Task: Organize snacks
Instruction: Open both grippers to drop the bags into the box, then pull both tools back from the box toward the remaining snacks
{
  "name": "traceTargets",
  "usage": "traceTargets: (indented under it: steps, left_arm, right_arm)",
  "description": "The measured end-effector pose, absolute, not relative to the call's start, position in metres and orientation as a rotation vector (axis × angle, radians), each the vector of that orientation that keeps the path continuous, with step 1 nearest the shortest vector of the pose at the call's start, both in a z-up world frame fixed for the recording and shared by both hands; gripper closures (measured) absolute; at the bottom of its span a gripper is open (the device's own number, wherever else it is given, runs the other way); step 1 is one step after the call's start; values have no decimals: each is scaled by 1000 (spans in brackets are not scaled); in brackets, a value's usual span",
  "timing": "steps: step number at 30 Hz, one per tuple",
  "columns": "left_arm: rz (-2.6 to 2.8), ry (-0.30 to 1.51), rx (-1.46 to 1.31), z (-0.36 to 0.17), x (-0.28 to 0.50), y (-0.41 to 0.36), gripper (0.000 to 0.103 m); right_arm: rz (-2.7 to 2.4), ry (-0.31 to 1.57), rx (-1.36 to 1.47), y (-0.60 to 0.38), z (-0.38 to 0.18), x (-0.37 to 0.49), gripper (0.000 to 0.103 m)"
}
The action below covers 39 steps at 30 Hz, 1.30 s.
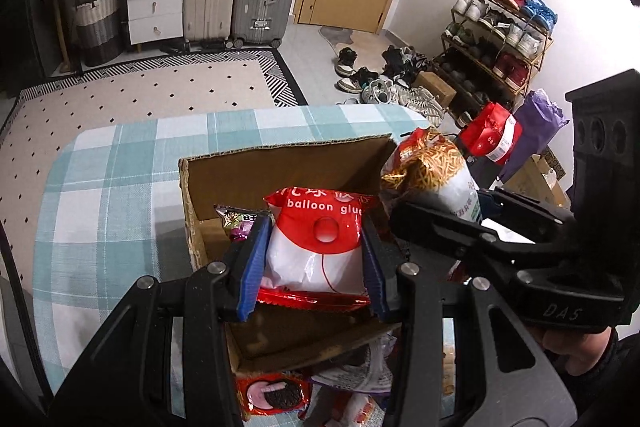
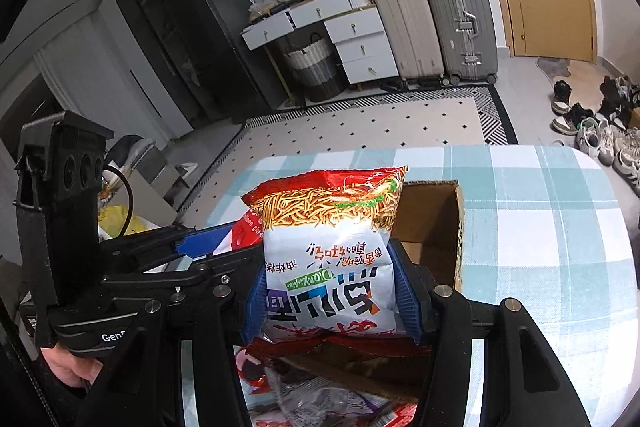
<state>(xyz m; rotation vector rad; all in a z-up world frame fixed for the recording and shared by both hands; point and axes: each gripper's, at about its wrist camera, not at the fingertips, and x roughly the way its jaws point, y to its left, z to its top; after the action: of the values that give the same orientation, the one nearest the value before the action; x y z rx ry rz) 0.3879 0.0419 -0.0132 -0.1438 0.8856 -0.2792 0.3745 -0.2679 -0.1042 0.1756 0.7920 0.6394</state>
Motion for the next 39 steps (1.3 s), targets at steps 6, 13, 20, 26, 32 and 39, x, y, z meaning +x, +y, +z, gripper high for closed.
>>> traceTargets:
  steps: [6, 13, 20, 26, 32, 39]
  left_arm:
    - [-270, 896, -138, -30, 398, 47, 49]
    - [-243, 865, -131, -25, 388, 55, 37]
    - [-206, 835, -116, -4, 354, 54, 29]
    - [-176, 812, -108, 15, 313, 52, 27]
    - [-156, 780, -85, 35, 270, 46, 23]
    - [-131, 739, -80, 52, 223, 38, 20]
  right_arm:
    - [624, 810, 171, -271, -120, 387, 37]
    - [588, 759, 160, -283, -114, 379, 20]
    - [593, 696, 138, -290, -86, 348, 20]
    - [611, 653, 98, -292, -61, 304, 20]
    - [621, 615, 89, -297, -43, 261, 17]
    - [643, 600, 72, -295, -34, 211, 16]
